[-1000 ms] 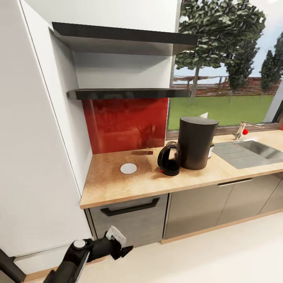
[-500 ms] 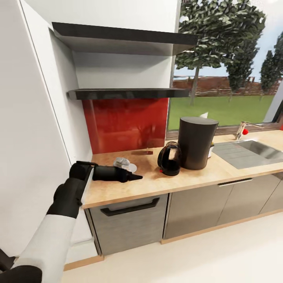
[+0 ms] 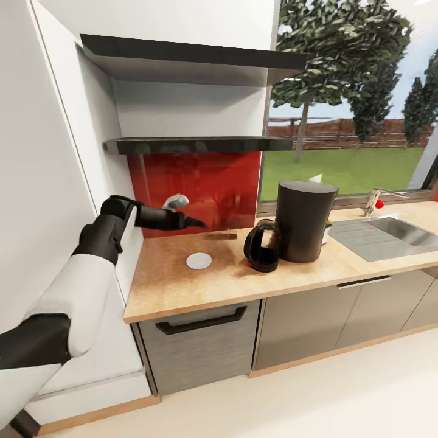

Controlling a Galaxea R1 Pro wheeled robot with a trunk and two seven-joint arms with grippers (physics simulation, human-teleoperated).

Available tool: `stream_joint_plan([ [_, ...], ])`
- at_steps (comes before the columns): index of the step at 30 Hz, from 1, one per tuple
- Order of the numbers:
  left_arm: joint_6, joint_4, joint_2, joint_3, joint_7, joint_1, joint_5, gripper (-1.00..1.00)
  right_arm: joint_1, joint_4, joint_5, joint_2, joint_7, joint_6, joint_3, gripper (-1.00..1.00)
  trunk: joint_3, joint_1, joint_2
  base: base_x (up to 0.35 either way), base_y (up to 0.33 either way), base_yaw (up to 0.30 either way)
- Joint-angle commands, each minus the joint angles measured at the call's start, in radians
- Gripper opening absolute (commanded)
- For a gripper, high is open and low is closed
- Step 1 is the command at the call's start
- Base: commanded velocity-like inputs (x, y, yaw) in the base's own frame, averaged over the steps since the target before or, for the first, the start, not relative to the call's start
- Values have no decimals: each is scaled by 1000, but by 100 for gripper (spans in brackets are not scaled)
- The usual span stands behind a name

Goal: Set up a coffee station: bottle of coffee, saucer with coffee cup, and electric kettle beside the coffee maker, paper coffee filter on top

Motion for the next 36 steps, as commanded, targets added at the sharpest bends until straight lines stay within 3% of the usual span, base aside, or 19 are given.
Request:
stream_joint_plan([
  [1,4,32,0,4,19,-21,-9,100,-1,1,-10,1,-3,-3,9,100,-2,1,-2,0,0,0],
  [6,2,99,-6,9,81,-49,-8,100,-1,-18,-11,1,4,-2,9,100,-2,1,-2,0,0,0],
  [12,-2,109,-11,8,106,-36,-9,100,-1,-183,-11,-1,81,-5,12,100,-2,1,-2,0,0,0],
  [18,-1,108,-13,14,142,-28,-6,100,-1,-419,-12,-2,404,1,7,100,-2,1,-2,0,0,0],
  [20,-1,108,-13,14,145,-28,-6,100,-1,-525,-12,-2,460,18,7,100,-2,1,-2,0,0,0],
  [31,-2,107,-2,11,159,-13,-7,100,-1,-1123,-15,1,500,314,8,100,-2,1,-2,0,0,0],
  [36,-3,107,-4,11,183,-11,-6,100,-1,-1350,-23,10,502,504,7,100,-2,1,-2,0,0,0],
])
